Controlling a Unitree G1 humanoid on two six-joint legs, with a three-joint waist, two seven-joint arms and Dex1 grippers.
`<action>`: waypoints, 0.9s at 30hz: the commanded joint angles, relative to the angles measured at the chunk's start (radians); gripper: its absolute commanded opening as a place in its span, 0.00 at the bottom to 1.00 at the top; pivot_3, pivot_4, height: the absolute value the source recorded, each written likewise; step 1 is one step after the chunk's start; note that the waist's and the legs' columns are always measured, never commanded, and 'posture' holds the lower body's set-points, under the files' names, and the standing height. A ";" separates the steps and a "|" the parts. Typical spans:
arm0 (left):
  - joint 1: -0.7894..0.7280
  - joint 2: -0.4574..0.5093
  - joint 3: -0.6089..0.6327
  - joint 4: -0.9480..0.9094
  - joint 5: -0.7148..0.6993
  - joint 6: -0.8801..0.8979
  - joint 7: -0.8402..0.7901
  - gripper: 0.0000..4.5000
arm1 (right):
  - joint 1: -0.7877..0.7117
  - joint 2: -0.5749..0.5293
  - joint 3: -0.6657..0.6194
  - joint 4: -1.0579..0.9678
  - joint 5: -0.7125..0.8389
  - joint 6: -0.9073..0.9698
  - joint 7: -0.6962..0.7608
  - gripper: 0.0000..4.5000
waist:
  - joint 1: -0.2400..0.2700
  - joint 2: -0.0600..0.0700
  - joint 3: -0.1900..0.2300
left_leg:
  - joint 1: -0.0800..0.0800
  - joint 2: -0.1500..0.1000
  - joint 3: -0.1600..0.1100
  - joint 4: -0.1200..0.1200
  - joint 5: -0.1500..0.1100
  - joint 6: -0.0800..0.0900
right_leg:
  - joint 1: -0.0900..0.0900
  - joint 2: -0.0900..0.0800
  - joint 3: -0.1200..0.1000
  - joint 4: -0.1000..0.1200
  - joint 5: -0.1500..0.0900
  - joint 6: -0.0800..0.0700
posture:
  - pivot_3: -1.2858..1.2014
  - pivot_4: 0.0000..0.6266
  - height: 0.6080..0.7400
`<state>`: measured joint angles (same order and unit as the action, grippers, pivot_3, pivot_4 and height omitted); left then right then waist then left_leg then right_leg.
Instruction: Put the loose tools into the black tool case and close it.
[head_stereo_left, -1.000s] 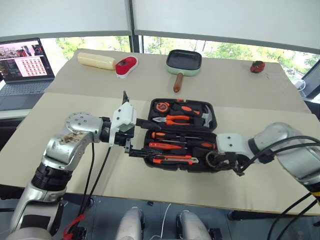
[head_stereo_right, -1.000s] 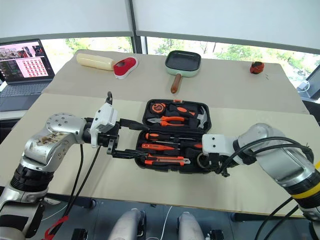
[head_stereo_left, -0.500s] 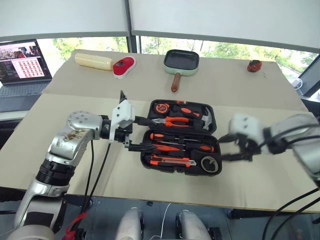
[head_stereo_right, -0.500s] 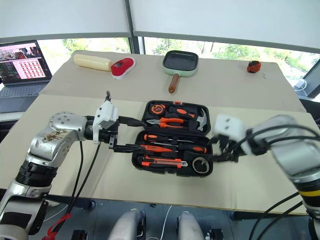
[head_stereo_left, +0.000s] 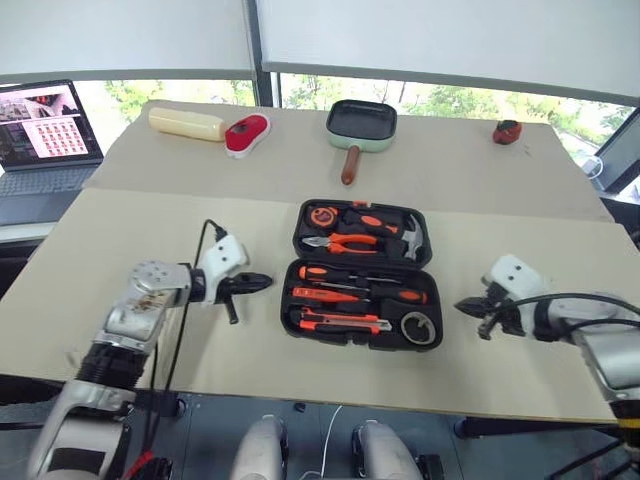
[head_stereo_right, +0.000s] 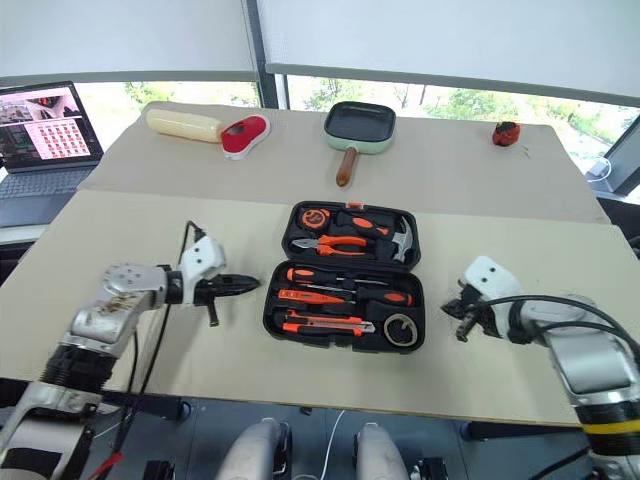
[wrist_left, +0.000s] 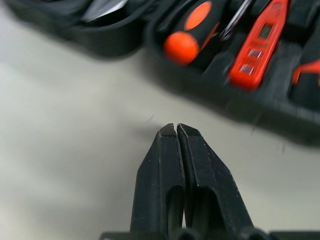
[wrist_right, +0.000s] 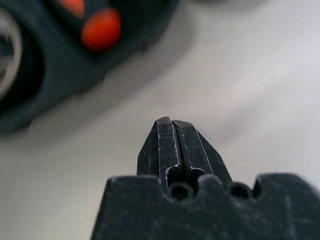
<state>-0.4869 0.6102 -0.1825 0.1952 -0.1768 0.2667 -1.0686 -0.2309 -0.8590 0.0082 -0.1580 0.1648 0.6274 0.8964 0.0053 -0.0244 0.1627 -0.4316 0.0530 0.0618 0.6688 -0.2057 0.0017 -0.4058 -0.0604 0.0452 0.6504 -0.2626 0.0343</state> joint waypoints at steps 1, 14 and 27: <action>-0.029 -0.030 -0.004 -0.036 -0.007 0.023 0.003 0.01 | -0.047 0.015 0.038 -0.015 -0.012 -0.048 0.006 0.00 | 0.000 0.000 0.000 | 0.000 0.000 0.000 0.000 0.000 0.000 | 0.000 0.000 0.000 0.000 0.000 0.000 | 0.52 0.24 1.00; 0.143 0.054 -0.002 -0.274 -0.071 0.111 -0.117 0.01 | 0.085 -0.037 0.017 -0.251 0.067 -0.021 0.103 0.00 | -0.005 0.000 0.000 | -0.001 0.000 -0.001 -0.002 0.000 0.000 | -0.001 0.000 0.000 -0.001 0.000 0.000 | 0.52 0.24 1.00; 0.308 0.166 0.106 -0.302 -0.061 0.098 -0.081 0.01 | 0.298 -0.063 -0.152 -0.265 0.025 -0.031 0.015 0.00 | -0.005 0.000 0.000 | 0.001 0.000 0.000 -0.002 0.000 0.000 | 0.000 0.000 0.000 -0.001 0.000 0.000 | 0.52 0.24 1.00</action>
<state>-0.2034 0.7398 -0.1073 -0.1182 -0.2451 0.3712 -1.1490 0.0485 -0.9007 -0.0750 -0.4177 0.1844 0.6251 0.9132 0.0007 -0.0241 0.1625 -0.4307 0.0533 0.0614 0.6669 -0.2059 0.0018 -0.4054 -0.0608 0.0450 0.6495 -0.2628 0.0342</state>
